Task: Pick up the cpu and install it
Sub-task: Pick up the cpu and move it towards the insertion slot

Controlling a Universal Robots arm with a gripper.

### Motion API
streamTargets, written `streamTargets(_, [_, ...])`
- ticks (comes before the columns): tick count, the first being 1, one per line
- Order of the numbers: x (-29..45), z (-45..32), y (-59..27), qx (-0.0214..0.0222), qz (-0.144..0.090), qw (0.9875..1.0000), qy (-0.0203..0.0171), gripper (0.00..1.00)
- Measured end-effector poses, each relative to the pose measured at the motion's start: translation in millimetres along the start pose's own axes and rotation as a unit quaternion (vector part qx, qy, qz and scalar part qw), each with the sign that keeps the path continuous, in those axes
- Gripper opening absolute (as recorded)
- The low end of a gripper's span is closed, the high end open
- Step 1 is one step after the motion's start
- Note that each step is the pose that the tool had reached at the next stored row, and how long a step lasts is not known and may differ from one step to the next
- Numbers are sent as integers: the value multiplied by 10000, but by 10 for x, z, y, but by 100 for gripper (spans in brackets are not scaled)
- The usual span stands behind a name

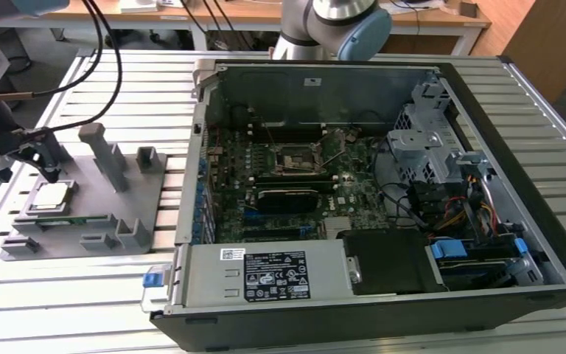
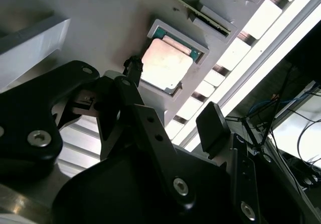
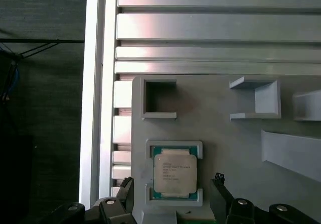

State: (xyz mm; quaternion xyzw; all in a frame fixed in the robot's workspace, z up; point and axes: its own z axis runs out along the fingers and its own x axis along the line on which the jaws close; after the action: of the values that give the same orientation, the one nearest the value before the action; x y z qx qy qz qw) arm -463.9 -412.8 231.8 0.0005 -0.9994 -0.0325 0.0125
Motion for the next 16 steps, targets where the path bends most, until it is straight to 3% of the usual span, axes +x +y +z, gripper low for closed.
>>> streamTargets(16, [-1, 80, -34, 8, -14, 10000, 1, 70])
